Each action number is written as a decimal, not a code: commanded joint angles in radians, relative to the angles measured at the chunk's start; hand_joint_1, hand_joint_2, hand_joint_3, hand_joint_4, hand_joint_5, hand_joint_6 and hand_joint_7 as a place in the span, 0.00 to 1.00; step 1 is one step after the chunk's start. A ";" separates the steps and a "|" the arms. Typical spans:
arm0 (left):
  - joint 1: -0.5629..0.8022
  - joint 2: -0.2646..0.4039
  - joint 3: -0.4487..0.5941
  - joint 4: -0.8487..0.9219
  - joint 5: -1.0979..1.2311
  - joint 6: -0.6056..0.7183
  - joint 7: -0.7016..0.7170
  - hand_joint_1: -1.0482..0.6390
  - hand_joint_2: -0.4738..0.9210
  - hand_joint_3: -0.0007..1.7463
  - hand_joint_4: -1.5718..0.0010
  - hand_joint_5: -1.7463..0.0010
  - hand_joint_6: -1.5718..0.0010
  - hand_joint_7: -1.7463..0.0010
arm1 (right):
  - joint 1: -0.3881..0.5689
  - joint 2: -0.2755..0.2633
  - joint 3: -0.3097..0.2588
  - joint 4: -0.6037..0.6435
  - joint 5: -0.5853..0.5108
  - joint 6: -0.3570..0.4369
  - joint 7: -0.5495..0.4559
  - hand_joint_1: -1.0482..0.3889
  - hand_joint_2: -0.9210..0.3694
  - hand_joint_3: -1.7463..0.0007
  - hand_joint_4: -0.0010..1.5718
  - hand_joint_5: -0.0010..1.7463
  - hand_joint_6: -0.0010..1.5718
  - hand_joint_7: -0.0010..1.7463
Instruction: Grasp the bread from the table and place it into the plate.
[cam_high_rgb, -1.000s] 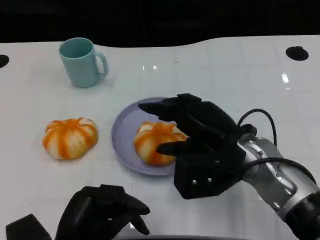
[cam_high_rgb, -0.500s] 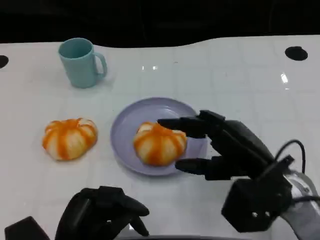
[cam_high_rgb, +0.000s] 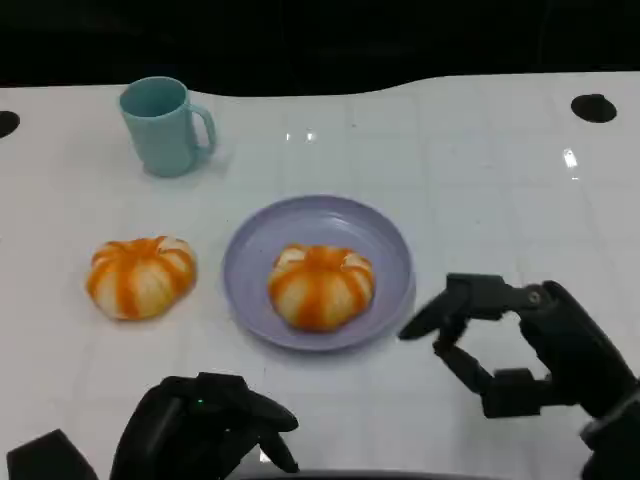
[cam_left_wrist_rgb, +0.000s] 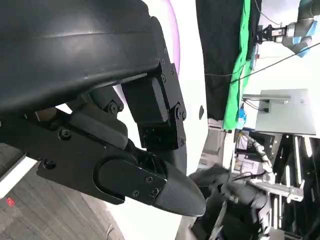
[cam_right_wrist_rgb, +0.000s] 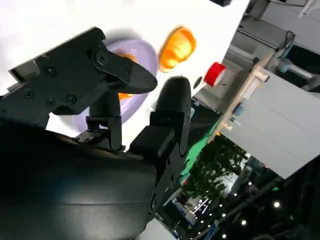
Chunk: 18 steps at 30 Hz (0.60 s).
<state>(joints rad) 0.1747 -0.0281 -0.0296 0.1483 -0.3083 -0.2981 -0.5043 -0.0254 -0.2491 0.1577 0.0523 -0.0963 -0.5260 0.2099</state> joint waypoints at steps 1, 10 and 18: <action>0.001 0.016 0.007 -0.003 -0.003 0.000 -0.004 0.05 1.00 0.00 0.30 0.40 0.11 0.85 | 0.062 -0.035 -0.038 -0.041 0.040 -0.027 0.031 0.67 0.45 0.16 0.55 0.99 0.53 0.78; -0.010 0.023 0.011 0.008 -0.011 0.004 -0.013 0.05 1.00 0.01 0.30 0.40 0.10 0.86 | 0.178 -0.044 -0.082 -0.115 0.066 0.012 0.051 0.64 0.44 0.19 0.55 1.00 0.50 0.83; -0.014 0.037 0.016 0.024 0.000 -0.023 -0.012 0.05 1.00 0.01 0.29 0.39 0.10 0.86 | 0.178 -0.021 -0.076 -0.034 0.034 -0.039 0.036 0.62 0.41 0.24 0.55 1.00 0.48 0.84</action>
<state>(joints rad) 0.1648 -0.0088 -0.0258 0.1674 -0.3148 -0.3089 -0.5124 0.1593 -0.2773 0.0873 -0.0099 -0.0469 -0.5365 0.2602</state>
